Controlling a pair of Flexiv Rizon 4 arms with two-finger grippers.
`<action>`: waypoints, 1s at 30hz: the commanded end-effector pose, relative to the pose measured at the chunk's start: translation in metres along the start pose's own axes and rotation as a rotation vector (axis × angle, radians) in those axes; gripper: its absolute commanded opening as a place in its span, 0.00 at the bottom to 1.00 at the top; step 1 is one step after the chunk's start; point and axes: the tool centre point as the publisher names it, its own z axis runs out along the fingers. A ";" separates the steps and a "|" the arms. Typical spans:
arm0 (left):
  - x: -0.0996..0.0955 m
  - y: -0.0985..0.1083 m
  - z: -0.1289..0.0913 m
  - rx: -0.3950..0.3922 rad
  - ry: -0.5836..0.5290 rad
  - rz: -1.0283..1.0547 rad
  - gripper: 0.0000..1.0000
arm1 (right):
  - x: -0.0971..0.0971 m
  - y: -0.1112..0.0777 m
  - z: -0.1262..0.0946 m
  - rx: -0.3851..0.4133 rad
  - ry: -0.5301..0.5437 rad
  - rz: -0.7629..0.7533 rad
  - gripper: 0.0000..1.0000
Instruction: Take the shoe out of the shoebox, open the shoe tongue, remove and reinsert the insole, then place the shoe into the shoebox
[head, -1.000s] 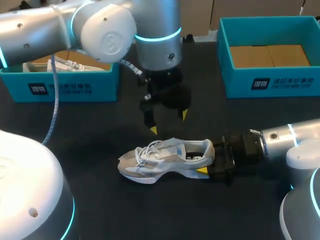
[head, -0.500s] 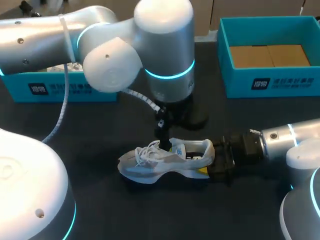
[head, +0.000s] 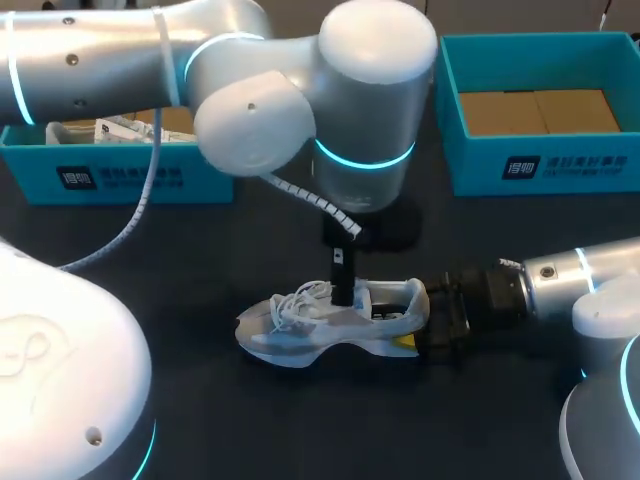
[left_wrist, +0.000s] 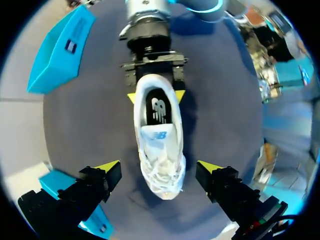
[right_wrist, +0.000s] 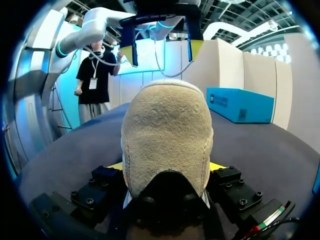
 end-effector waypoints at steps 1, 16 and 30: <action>-0.008 0.006 -0.001 0.076 0.122 -0.368 1.00 | 0.000 -0.002 0.002 0.002 -0.001 -0.001 0.00; -0.003 0.004 -0.009 -0.053 0.081 -0.732 1.00 | 0.000 -0.002 0.002 0.002 -0.001 -0.001 0.00; 0.011 0.000 -0.002 -0.086 0.213 -1.336 1.00 | 0.000 -0.002 0.002 0.002 -0.001 -0.001 0.00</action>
